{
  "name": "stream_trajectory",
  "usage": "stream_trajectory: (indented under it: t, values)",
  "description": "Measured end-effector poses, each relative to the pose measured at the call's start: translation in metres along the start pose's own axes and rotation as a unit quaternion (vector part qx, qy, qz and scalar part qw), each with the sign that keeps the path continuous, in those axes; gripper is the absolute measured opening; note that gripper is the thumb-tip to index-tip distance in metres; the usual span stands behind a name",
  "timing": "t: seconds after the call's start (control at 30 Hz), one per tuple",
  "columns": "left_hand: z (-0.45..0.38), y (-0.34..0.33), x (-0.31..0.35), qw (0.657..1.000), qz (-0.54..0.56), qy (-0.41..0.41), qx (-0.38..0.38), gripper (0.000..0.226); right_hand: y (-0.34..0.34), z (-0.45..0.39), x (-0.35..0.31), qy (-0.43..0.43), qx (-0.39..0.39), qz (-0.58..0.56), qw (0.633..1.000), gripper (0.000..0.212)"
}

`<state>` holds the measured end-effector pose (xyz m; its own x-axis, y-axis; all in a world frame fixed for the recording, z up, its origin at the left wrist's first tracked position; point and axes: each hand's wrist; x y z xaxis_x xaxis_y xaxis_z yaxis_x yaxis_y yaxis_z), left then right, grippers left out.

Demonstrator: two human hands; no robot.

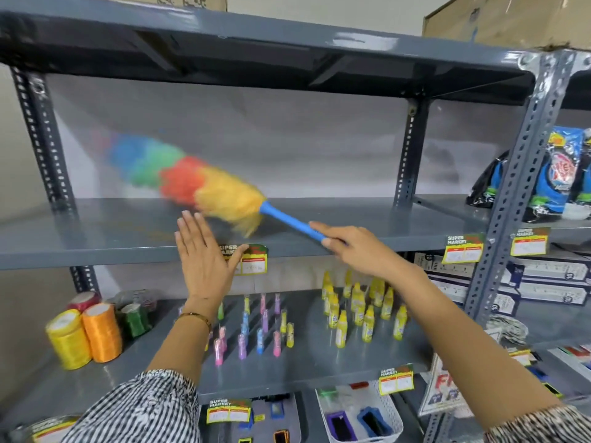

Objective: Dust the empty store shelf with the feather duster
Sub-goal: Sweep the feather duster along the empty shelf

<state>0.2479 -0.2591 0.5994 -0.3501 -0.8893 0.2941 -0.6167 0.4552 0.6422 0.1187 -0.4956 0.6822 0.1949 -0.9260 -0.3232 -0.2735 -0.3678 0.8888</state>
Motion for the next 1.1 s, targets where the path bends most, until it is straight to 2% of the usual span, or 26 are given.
stream_trajectory:
  t: [0.1,0.17,0.23,0.37,0.5,0.6,0.73,0.8,0.87,0.93,1.03,1.1]
  values:
    - [-0.008,-0.005,0.005,0.999,-0.014,-0.029,-0.025,0.096,0.008,-0.017,0.034,-0.094,0.012,0.093,0.991,0.044]
    - [-0.014,-0.011,0.009,0.997,-0.027,-0.054,-0.041,0.096,0.015,-0.026,0.045,-0.12,0.014,0.162,0.979,0.044]
    - [-0.02,-0.017,0.01,0.995,-0.037,-0.072,-0.051,0.098,0.016,-0.034,0.048,-0.087,0.001,0.205,0.975,0.043]
    - [-0.023,-0.019,0.011,0.995,-0.027,-0.082,-0.054,0.098,0.018,-0.059,0.048,0.044,-0.017,0.289,0.956,0.043]
    - [-0.027,-0.016,0.008,0.994,-0.035,-0.085,-0.055,0.092,0.036,-0.088,0.069,0.063,0.05,0.243,0.967,0.04]
    - [-0.033,-0.013,0.005,0.995,-0.035,-0.078,-0.04,0.083,0.023,-0.109,0.077,0.033,0.025,0.241,0.97,0.04]
    - [-0.04,-0.011,-0.001,0.996,-0.046,-0.074,-0.026,0.082,0.0,-0.135,0.073,0.074,-0.038,0.252,0.964,0.042]
    - [-0.044,-0.012,-0.003,0.996,-0.054,-0.07,-0.024,0.084,0.0,-0.145,0.073,0.112,-0.029,0.238,0.964,0.041]
    - [-0.046,-0.014,-0.004,0.996,-0.059,-0.065,-0.029,0.085,0.001,-0.153,0.077,0.133,0.024,0.196,0.971,0.039]
    - [-0.046,-0.016,-0.004,0.996,-0.062,-0.061,-0.027,0.085,-0.002,-0.162,0.079,0.123,0.046,0.158,0.979,0.039]
    - [-0.048,-0.016,-0.006,0.995,-0.072,-0.06,-0.03,0.088,-0.019,-0.177,0.069,0.097,0.003,0.192,0.977,0.039]
    - [-0.051,-0.014,-0.01,0.993,-0.089,-0.07,-0.039,0.091,-0.028,-0.188,0.062,0.112,-0.023,0.231,0.966,0.039]
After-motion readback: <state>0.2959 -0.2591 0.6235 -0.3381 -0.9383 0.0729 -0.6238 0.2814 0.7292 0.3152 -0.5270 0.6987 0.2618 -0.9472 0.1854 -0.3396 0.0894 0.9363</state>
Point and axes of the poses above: each hand's wrist, its own z-axis away from the middle knuckle, its own y-axis out of the back of the hand, x = y × z, and after that the axes turned 3 degrees about -x, right-handed
